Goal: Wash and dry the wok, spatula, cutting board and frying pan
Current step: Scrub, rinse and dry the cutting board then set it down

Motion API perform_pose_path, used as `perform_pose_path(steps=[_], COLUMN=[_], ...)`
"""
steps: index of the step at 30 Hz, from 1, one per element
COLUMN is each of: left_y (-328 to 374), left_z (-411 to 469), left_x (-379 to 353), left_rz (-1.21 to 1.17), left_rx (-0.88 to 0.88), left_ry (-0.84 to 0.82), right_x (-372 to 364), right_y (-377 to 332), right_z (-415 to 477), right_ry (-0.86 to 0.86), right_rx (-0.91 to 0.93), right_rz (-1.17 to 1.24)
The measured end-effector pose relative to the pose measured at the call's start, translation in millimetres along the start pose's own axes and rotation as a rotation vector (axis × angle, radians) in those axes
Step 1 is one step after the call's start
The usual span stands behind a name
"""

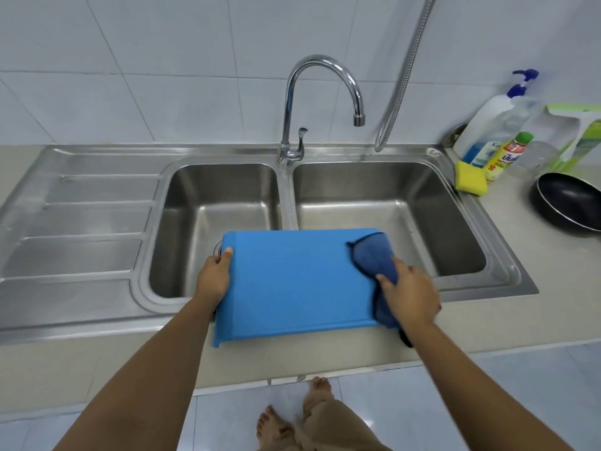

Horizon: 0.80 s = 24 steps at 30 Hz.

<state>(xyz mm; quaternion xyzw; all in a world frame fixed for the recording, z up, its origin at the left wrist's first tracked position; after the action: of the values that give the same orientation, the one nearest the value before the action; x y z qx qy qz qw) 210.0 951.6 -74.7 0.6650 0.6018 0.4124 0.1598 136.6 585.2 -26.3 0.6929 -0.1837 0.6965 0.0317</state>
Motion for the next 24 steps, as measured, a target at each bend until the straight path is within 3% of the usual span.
perform_pose_path(steps=[3,10,15,20,24], left_y=[-4.1,26.4,59.0,93.3,120.2], left_z=[-0.9,-1.8,-14.5,-35.7,-44.9], left_x=[-2.3,-4.1,-29.7,-77.0,-115.2], left_rz=[-0.104,-0.445,-0.449,-0.426,-0.41], left_rx=[0.045,0.132,0.069,0.029,-0.005], left_ry=[-0.144,-0.501,-0.572,-0.633,-0.671], right_x=[-0.7,-5.2,7.5,24.6,52.5], right_y=[24.2,19.9,8.1,-25.1,22.8], right_z=[0.6,0.0,-4.4,-7.2,3.7], right_ry=[0.034,0.066,0.125,0.133,0.217], right_rx=[-0.06,-0.211,-0.298,-0.057,-0.131], right_rz=[-0.045,0.148,0.163,0.186,0.275])
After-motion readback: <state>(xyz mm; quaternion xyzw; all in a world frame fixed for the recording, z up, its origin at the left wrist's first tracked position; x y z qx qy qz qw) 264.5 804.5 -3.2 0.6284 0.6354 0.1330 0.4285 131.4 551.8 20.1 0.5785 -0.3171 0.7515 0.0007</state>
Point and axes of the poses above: each hand's wrist, its own z-axis towards the middle knuckle, its own x-axis out of the back of the hand, y = z × x, the point moved 4 cm from there along z, towards the middle knuckle, and after that the axes turned 8 degrees about x, right-handed, at the moved point
